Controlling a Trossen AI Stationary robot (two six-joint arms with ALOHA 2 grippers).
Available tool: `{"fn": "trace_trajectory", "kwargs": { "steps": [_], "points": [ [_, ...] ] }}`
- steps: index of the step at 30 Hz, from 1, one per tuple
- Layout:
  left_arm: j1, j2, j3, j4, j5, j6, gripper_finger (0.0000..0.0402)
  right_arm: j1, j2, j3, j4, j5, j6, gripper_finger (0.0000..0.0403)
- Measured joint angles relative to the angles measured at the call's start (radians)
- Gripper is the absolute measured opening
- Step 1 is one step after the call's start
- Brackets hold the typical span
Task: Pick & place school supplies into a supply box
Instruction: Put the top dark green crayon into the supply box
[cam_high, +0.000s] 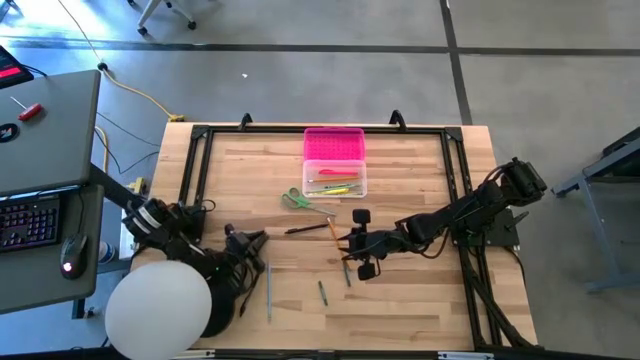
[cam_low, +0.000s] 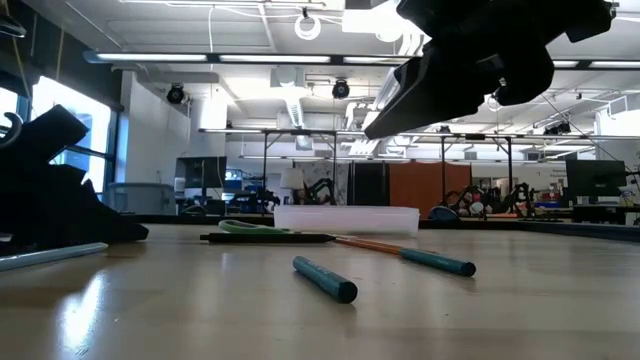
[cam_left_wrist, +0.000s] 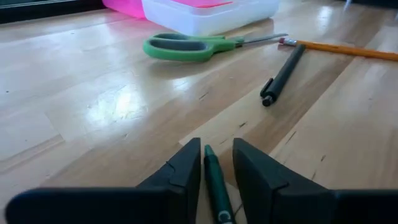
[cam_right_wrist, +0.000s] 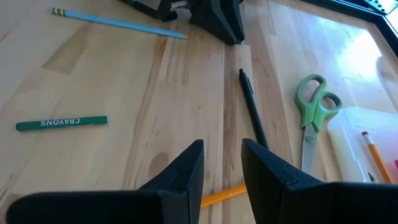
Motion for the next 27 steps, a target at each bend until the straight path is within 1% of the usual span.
{"fn": "trace_trajectory", "kwargs": {
  "steps": [4,9,12,15,17,19,22,27],
  "points": [
    [0.007,0.0,-0.002,-0.001,-0.001,-0.009,0.009,0.0,0.0,0.0,-0.003,-0.001,0.0,0.0087],
    [0.007,0.0,-0.002,0.001,-0.015,-0.04,0.0036,0.0,0.0,0.0,-0.003,-0.001,0.0,0.0087],
    [0.007,-0.001,-0.002,0.001,-0.024,-0.074,0.0033,0.0,0.0,0.0,-0.003,0.0,0.0,0.0087],
    [0.019,-0.025,-0.002,-0.011,-0.002,-0.092,0.0033,0.0,0.0,0.0,-0.003,0.01,0.0,0.0087],
    [0.041,-0.063,-0.002,-0.015,0.004,-0.092,0.0045,0.0,0.0,0.0,-0.003,0.021,0.0,0.0087],
    [0.084,-0.12,-0.002,-0.021,0.048,-0.092,0.0062,0.0,0.0,0.0,-0.003,0.022,0.0,0.0087],
    [0.169,-0.224,0.0,-0.001,0.166,-0.058,0.0069,0.0,0.0,0.0,-0.002,0.022,0.0,0.0087],
    [0.318,-0.364,0.002,0.005,0.336,0.147,0.004,0.0,0.0,0.0,-0.003,0.022,-0.019,0.0087]
  ]
}}
